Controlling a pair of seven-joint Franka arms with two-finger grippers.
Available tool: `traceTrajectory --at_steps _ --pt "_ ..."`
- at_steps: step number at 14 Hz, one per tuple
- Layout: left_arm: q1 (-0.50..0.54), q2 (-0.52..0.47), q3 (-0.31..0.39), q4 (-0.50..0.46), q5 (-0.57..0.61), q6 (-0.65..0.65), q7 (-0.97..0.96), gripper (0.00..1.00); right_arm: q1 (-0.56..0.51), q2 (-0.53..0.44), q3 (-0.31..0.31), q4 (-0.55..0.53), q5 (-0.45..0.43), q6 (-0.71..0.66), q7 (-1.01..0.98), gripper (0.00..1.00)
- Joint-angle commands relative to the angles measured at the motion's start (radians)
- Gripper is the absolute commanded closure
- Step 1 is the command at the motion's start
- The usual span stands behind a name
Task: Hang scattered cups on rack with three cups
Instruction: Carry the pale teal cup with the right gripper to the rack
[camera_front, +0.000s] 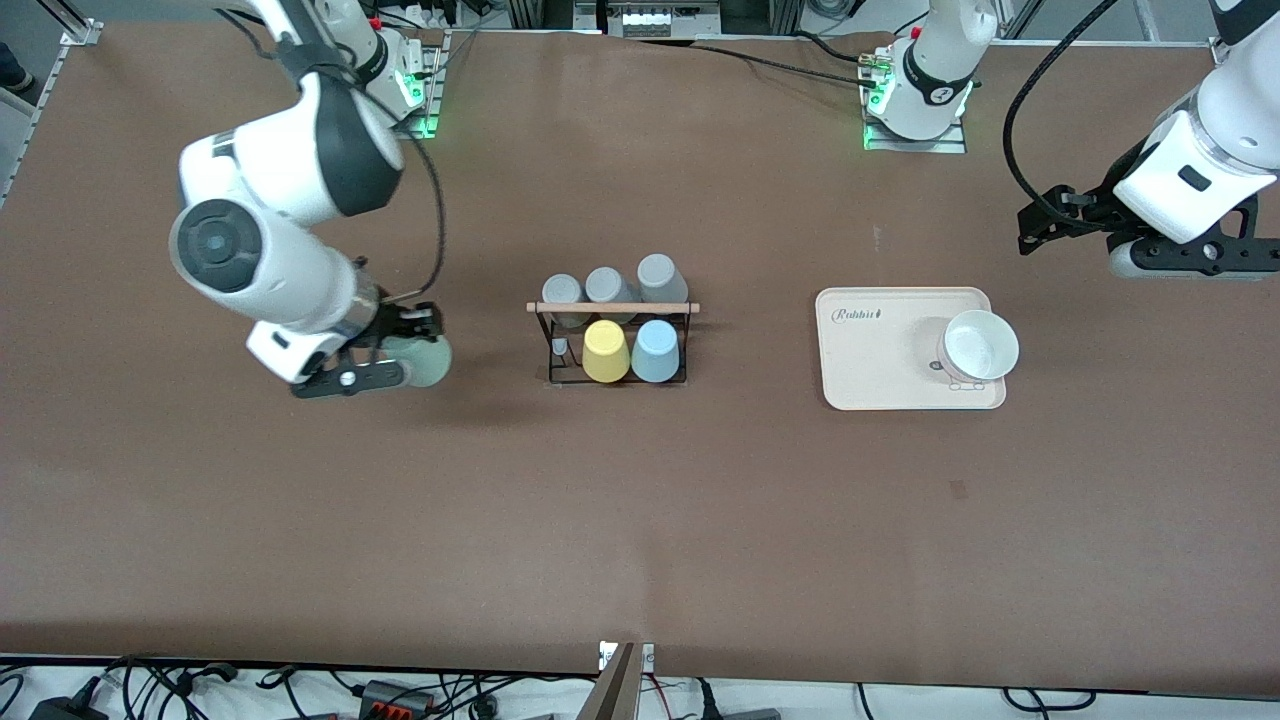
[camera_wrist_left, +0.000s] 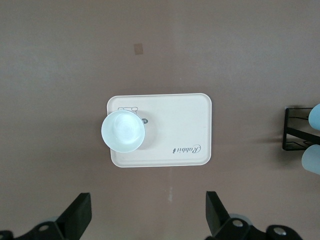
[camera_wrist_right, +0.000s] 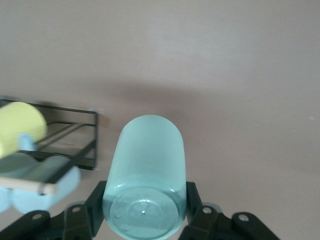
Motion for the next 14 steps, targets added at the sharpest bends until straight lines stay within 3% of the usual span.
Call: traceTrajectory --at_steps 1,14 --pt "0.005 -0.018 -0.006 -0.008 -0.014 -0.016 -0.008 0.00 0.046 0.080 -0.004 0.113 0.002 -0.026 0.029 0.70" --pt "0.005 -0.020 -0.008 -0.008 -0.013 -0.034 -0.008 0.00 0.230 0.160 -0.004 0.156 0.002 0.041 0.325 0.69"
